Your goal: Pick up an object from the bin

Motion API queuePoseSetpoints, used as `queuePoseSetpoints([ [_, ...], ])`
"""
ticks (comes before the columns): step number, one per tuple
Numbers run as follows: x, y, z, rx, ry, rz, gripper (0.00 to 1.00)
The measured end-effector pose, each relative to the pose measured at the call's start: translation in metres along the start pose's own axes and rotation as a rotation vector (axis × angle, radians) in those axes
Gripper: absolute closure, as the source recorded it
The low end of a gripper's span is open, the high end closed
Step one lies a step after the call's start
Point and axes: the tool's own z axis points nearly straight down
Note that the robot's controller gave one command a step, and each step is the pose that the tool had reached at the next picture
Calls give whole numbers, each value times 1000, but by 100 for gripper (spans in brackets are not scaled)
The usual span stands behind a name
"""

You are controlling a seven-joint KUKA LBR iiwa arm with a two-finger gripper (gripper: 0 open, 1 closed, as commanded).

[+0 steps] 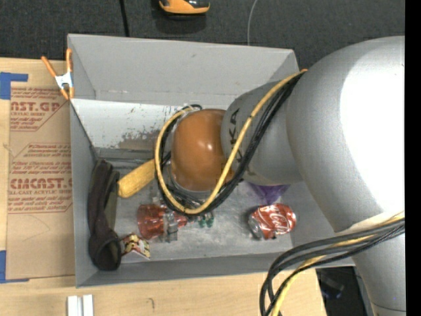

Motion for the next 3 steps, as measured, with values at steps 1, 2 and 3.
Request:
queuePoseSetpoints([
  [1,0,0,-1,0,1,0,100],
  [2,1,0,-4,0,2,0,100],
  [3,1,0,-12,0,4,0,100],
])
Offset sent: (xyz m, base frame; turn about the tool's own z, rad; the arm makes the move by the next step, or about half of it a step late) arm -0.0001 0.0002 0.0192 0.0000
